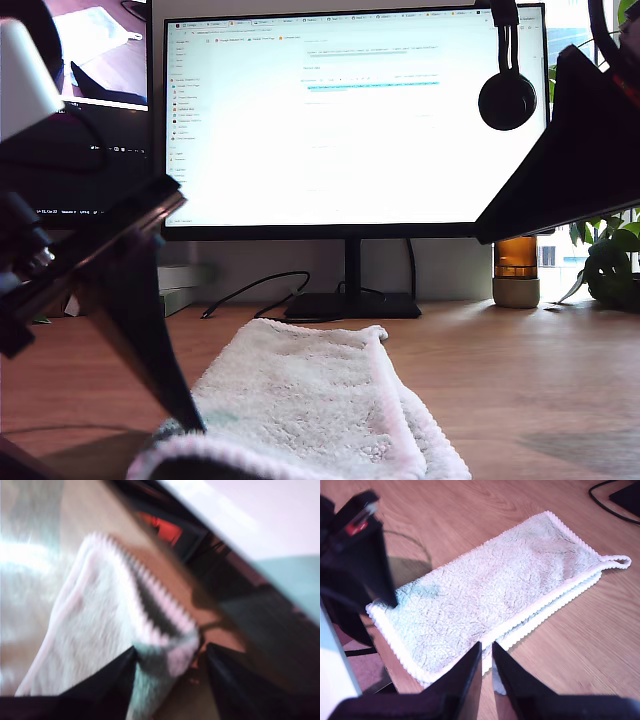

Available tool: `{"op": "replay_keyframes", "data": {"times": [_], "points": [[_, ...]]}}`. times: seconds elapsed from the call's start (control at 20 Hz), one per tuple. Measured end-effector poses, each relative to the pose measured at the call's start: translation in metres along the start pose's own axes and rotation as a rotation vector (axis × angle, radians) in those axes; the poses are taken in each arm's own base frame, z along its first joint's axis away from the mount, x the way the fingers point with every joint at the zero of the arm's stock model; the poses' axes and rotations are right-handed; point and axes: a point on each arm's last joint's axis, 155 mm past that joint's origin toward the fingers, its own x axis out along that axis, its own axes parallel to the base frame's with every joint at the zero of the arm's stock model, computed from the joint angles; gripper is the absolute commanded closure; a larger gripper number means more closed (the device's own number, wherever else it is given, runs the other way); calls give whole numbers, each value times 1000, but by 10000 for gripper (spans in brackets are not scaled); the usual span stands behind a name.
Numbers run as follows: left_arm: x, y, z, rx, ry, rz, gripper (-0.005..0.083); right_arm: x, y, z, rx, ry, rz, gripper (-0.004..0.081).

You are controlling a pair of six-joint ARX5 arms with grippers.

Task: Fold the tea towel to a neat square and place it to the right

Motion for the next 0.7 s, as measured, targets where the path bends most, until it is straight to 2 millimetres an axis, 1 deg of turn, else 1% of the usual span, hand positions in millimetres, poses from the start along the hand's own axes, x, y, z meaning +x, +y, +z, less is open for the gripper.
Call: {"op": "replay_keyframes", "data": {"times": [0.2, 0.3, 0.4, 0.45, 0.55, 0.6, 0.65, 0.7], "points": [[2, -4, 2, 3, -3, -17, 709, 0, 0, 0, 2, 0, 0, 718], [2, -4, 1, 3, -2, -17, 782, 0, 1, -1, 3, 2, 3, 718], [2, -1, 1, 6, 2, -5, 797, 0, 5, 0, 4, 0, 29, 715], [2, 2, 0, 8, 5, 6, 797, 0, 9, 0, 4, -2, 48, 693], [2, 7, -2, 11, 19, 25, 797, -1, 17, 2, -2, -8, 87, 557], [2, 9, -3, -3, 23, 31, 797, -1, 25, 3, -10, -16, 118, 508], [1, 16, -2, -37, 23, 42, 797, -2, 32, 5, -21, -22, 143, 480], [-1, 26, 0, -66, 20, 62, 797, -3, 40, 6, -35, -28, 173, 458]]}}
